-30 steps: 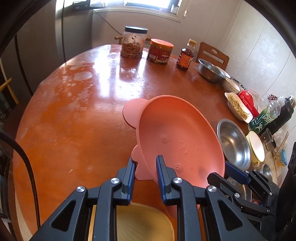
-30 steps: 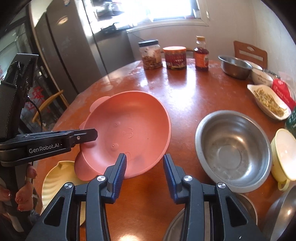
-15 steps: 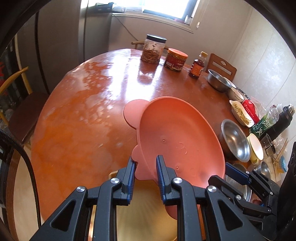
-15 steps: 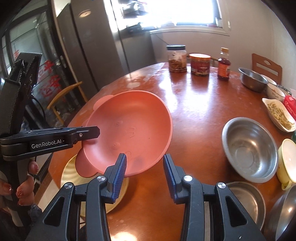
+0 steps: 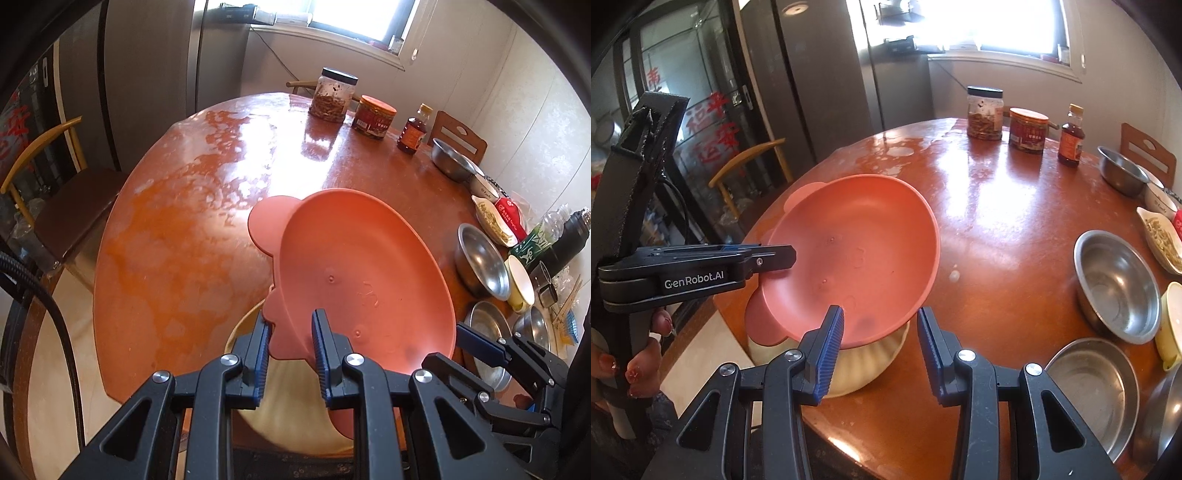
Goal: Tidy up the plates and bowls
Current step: 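Grasp the pink pig bowl rim with the left tool above the yellow plate, then carry the pink bowl and yellow plate stack to the table edge, release, then move the left tool to the flat steel pan and grasp its rim, then lift the steel pan with the left tool over the pink bowl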
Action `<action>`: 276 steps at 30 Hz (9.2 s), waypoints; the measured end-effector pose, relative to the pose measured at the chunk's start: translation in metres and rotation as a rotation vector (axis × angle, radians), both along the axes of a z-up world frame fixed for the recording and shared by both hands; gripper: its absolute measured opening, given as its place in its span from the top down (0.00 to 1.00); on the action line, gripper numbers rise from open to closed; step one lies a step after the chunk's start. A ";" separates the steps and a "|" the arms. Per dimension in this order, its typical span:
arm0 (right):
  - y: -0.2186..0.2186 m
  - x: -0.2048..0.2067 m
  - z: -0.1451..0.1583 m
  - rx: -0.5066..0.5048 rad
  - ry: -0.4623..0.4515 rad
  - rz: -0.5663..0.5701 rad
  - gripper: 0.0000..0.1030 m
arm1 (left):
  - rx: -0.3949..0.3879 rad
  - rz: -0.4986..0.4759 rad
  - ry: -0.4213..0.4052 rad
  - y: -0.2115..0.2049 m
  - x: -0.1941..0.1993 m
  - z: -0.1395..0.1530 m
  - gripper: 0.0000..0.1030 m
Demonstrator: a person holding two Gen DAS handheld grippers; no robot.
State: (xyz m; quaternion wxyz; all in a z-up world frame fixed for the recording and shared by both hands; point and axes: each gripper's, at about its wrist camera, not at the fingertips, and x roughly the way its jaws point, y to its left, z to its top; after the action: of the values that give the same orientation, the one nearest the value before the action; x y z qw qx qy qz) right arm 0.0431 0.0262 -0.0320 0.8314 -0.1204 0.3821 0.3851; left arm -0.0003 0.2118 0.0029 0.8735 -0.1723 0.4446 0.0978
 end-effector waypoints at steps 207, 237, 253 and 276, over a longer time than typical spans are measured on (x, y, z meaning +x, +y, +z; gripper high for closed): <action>-0.151 -0.014 0.005 0.107 -0.060 -0.282 0.61 | 0.120 -0.231 -0.010 -0.151 0.040 0.017 0.83; -0.015 -0.023 0.012 0.062 -0.113 -0.014 0.61 | 0.118 0.029 -0.043 -0.027 -0.011 0.028 0.83; 0.014 -0.024 -0.016 0.000 -0.070 0.027 0.61 | 0.091 0.056 0.002 0.000 -0.016 0.000 0.83; 0.024 -0.030 -0.035 -0.088 -0.107 0.047 0.59 | 0.066 0.038 0.016 0.005 -0.010 -0.011 0.83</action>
State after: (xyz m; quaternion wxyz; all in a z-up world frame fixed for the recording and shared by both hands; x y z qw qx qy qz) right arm 0.0131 0.0504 -0.0671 0.8354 -0.1861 0.3506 0.3803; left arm -0.0098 0.2171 -0.0079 0.8733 -0.1508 0.4446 0.1303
